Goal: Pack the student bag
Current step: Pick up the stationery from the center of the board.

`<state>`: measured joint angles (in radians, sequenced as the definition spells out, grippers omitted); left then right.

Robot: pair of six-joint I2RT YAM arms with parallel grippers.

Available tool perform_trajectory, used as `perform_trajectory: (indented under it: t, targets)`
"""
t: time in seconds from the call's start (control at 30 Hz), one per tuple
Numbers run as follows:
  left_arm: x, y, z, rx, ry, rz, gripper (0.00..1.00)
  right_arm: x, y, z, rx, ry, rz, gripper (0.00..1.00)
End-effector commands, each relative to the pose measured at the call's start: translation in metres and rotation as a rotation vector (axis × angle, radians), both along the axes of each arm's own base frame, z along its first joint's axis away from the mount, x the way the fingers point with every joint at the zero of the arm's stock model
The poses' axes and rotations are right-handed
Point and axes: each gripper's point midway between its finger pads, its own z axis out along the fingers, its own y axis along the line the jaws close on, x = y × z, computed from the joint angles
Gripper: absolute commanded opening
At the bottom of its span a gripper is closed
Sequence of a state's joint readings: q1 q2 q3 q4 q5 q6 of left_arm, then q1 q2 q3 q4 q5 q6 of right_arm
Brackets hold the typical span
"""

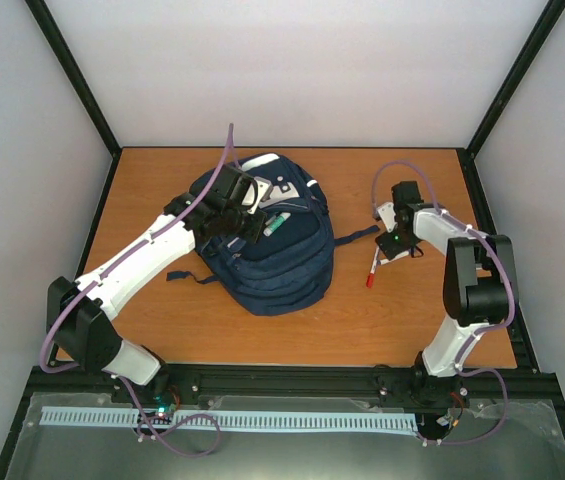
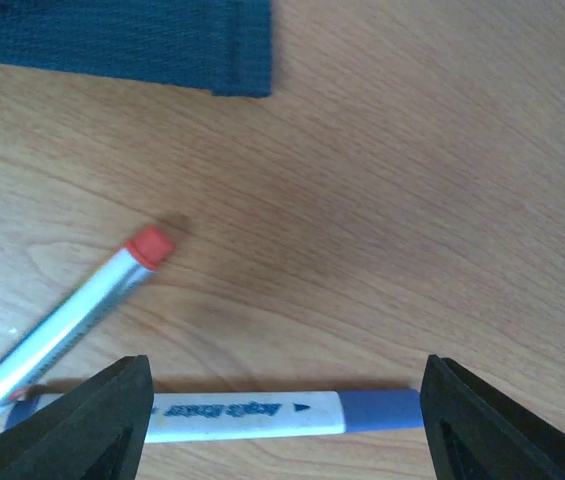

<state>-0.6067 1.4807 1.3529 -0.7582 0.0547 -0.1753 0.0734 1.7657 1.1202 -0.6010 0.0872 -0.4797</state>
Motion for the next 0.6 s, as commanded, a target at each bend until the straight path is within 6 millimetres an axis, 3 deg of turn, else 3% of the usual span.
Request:
perform_trajectory:
  t: [0.0, 0.3, 0.57]
  targets:
    - [0.006, -0.007, 0.04, -0.089, -0.071, 0.009, 0.02, -0.002, 0.002, -0.004, -0.104, -0.023, 0.046, 0.75]
    - [0.006, -0.006, 0.04, -0.085, -0.072, 0.01, 0.03, -0.036, -0.014, -0.014, -0.217, 0.02, 0.105, 0.75]
    - [0.006, -0.007, 0.039, -0.088, -0.067, 0.007, 0.03, -0.067, -0.021, 0.0, -0.234, -0.011, 0.124, 0.76]
